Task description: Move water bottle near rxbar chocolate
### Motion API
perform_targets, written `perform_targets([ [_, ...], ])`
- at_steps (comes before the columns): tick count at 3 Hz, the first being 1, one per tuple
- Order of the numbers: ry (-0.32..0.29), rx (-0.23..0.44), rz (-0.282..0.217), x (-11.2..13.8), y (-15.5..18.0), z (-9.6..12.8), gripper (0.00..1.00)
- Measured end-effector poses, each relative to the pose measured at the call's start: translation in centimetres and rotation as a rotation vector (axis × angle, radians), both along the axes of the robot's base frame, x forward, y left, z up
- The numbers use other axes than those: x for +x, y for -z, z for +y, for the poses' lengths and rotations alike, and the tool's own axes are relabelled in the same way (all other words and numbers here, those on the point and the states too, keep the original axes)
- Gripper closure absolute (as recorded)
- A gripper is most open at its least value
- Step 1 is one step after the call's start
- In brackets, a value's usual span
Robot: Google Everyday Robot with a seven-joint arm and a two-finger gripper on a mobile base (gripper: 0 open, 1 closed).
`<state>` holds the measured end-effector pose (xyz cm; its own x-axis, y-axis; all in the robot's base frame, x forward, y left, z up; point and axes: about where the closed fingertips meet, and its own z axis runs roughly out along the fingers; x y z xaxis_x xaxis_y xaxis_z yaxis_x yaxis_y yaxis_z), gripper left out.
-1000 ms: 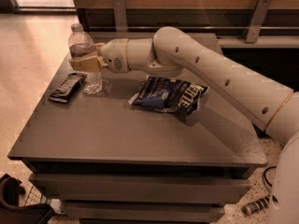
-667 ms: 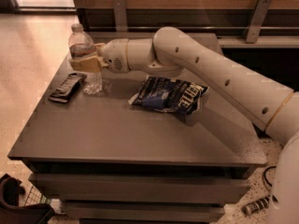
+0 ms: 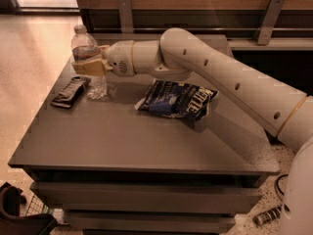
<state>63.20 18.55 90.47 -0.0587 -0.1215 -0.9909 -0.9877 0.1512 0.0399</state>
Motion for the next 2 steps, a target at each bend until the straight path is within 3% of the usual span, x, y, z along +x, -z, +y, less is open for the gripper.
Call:
perform_targets([
  [1, 0.000, 0.000, 0.000, 0.00, -0.03, 0.01, 0.38],
  [2, -0.002, 0.000, 0.000, -0.07, -0.04, 0.13, 0.06],
])
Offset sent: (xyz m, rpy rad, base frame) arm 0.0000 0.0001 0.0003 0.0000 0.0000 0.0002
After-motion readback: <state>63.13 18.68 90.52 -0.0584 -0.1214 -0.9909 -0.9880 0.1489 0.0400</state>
